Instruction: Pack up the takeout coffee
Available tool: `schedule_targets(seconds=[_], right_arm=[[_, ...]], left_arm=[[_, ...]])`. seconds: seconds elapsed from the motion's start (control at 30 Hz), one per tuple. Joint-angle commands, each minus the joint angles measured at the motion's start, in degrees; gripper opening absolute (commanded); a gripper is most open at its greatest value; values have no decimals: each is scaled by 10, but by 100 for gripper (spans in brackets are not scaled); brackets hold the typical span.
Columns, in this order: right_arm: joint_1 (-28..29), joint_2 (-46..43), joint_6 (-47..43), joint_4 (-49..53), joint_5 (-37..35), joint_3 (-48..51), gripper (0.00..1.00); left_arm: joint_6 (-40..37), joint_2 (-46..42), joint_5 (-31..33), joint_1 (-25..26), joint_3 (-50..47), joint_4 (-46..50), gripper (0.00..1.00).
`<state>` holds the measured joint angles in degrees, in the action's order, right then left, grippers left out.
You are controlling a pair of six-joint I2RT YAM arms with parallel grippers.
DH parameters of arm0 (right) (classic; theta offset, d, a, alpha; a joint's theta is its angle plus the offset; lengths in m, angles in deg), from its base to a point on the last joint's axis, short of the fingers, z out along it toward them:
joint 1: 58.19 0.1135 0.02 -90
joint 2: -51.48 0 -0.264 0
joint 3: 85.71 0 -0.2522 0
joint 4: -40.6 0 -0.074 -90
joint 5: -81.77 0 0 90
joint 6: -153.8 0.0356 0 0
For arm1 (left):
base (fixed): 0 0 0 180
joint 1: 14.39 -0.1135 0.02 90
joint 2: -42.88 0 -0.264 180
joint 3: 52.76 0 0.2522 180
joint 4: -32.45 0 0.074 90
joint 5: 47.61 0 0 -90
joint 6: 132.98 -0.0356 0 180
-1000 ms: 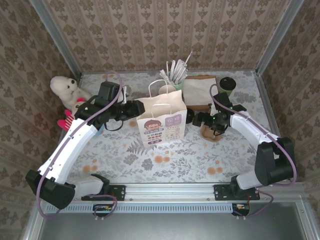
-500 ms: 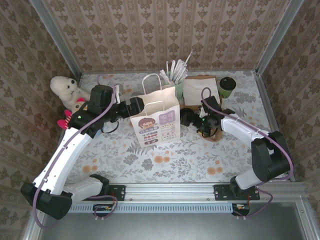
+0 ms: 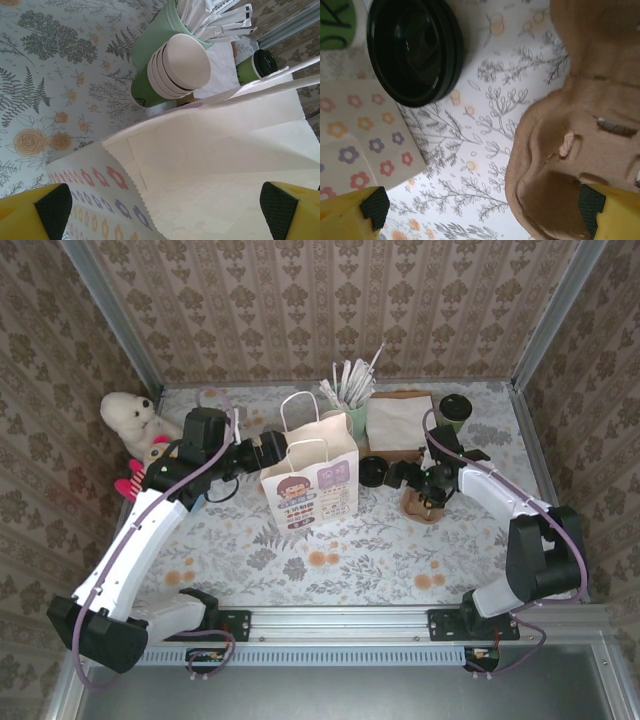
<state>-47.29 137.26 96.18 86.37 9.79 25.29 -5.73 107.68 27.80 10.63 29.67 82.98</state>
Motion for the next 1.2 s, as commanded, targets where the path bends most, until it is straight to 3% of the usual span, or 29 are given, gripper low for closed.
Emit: schedule_targets(seconds=[0.0, 0.3, 0.43, 0.53, 0.67, 0.77, 1.03, 1.17], right_arm=[[15, 5, 0, -3, 23, 32, 100], [51, 14, 137, -154, 96, 53, 100], [47, 7, 176, -188, 93, 47, 100], [31, 9, 96, -97, 60, 6, 100], [-14, 12, -106, 57, -50, -61, 98], [-50, 24, -211, 93, -101, -86, 98], [-75, 142, -268, 70, 3, -163, 100], [-74, 183, -262, 78, 8, -186, 100]], left_arm=[[-4, 7, -16, -3, -10, -10, 100], [4, 24, -38, -1, -9, -27, 100], [4, 26, -41, -1, -12, -30, 100], [4, 26, -40, -1, -14, -29, 100], [0, 25, -31, -1, -15, -26, 100], [-1, 26, -26, -1, -16, -30, 100], [2, 38, -29, -2, -12, -32, 100], [3, 36, -22, -1, -14, -29, 100]])
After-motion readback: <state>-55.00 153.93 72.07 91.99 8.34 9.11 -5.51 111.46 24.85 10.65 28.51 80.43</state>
